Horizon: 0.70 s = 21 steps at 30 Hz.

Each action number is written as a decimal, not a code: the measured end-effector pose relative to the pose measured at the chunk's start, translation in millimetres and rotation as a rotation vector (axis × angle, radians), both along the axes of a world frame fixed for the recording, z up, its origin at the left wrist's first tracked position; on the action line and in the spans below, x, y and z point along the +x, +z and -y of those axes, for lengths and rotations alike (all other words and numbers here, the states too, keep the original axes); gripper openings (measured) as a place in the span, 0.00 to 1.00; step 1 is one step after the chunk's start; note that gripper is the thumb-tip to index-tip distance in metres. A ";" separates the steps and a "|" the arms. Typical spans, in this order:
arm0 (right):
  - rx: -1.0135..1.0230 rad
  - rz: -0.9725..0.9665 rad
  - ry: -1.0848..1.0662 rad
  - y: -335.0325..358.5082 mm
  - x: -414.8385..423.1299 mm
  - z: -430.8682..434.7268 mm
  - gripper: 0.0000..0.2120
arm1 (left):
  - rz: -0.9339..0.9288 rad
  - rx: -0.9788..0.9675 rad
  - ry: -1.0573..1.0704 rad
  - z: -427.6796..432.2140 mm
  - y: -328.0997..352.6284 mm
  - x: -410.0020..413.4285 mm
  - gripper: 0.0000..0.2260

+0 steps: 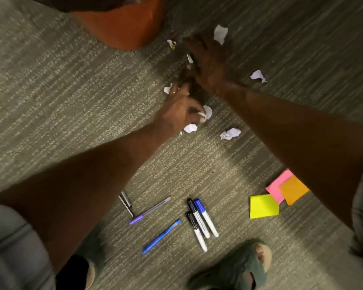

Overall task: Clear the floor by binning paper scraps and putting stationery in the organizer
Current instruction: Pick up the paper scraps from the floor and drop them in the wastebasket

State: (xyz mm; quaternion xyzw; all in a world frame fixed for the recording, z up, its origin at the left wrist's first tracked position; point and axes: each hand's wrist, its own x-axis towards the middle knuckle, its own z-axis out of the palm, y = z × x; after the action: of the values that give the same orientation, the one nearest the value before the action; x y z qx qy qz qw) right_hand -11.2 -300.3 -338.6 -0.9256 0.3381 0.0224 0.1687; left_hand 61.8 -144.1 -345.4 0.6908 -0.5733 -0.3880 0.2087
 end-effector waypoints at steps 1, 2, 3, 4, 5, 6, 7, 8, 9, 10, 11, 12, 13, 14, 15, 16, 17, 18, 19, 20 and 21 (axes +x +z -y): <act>-0.001 -0.042 0.092 -4.9 11.5 2.3 0.27 | 0.047 0.005 -0.052 -4.5 -1.7 -1.9 0.09; -0.010 -0.075 0.175 -11.0 19.7 5.9 0.29 | 0.099 -0.032 -0.091 -9.8 -5.4 -3.4 0.09; -0.034 -0.106 0.248 -13.9 25.7 9.1 0.29 | 0.126 -0.092 -0.099 -16.2 -8.6 -2.1 0.09; -0.064 -0.122 0.313 -17.0 28.4 12.3 0.28 | 0.121 -0.144 -0.093 -22.5 -11.6 -0.2 0.09; -0.102 -0.109 0.362 -19.3 28.5 15.2 0.26 | 0.116 -0.179 -0.087 -28.5 -12.7 0.5 0.08; -0.126 -0.079 0.377 -20.4 25.3 17.3 0.24 | 0.128 -0.228 -0.099 -34.0 -14.8 1.4 0.08; -0.131 -0.069 0.365 -21.4 18.2 18.4 0.24 | 0.138 -0.251 -0.132 -38.4 -15.9 1.0 0.08; -0.138 -0.087 0.356 -23.0 6.2 18.4 0.26 | 0.134 -0.251 -0.177 -42.2 -16.5 -0.5 0.09; -0.140 -0.122 0.347 -22.4 -10.4 15.9 0.26 | 0.143 -0.249 -0.227 -45.8 -16.2 -2.6 0.10; -0.137 -0.146 0.340 -20.0 -30.2 10.9 0.24 | 0.163 -0.257 -0.264 -50.2 -18.3 -3.8 0.11; -0.117 -0.141 0.326 -15.4 -51.5 3.8 0.21 | 0.183 -0.256 -0.283 -54.2 -20.5 -3.7 0.12; -0.074 -0.122 0.306 -7.5 -72.8 -5.0 0.19 | 0.189 -0.237 -0.284 -57.9 -22.1 -2.7 0.12; -0.043 -0.097 0.289 2.8 -92.5 -14.5 0.17 | 0.162 -0.205 -0.263 -61.2 -22.4 -1.5 0.12; -0.029 -0.081 0.270 12.6 -110.8 -21.7 0.15 | 0.112 -0.171 -0.227 -62.4 -21.3 0.3 0.12; -0.039 -0.062 0.243 23.1 -127.0 -26.1 0.12 | 0.057 -0.143 -0.196 -61.8 -18.7 1.6 0.11; -0.072 -0.034 0.193 33.4 -140.0 -27.2 0.10 | 0.014 -0.130 -0.169 -59.8 -16.7 3.3 0.11; -0.105 0.009 0.111 39.3 -150.4 -23.8 0.11 | 0.006 -0.134 -0.148 -56.5 -14.1 4.8 0.10; -0.123 0.049 0.016 44.2 -157.2 -18.2 0.14 | 0.010 -0.137 -0.124 -52.8 -13.6 6.2 0.09; -0.103 0.082 -0.090 44.3 -162.7 -10.0 0.17 | 0.017 -0.142 -0.109 -49.3 -12.4 7.5 0.09; -0.068 0.117 -0.194 37.1 -168.6 0.7 0.20 | 0.023 -0.134 -0.108 -45.9 -13.3 8.1 0.09; -0.025 0.143 -0.287 27.6 -172.6 13.7 0.25 | 0.040 -0.127 -0.127 -41.6 -12.7 8.1 0.09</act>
State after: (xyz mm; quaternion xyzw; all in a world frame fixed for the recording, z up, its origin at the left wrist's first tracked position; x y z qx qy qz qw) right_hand -183.8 -313.9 -311.0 -0.8690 0.4543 -0.0721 0.1821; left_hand 69.8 -102.5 -358.1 0.6459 -0.6437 -0.3493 0.2154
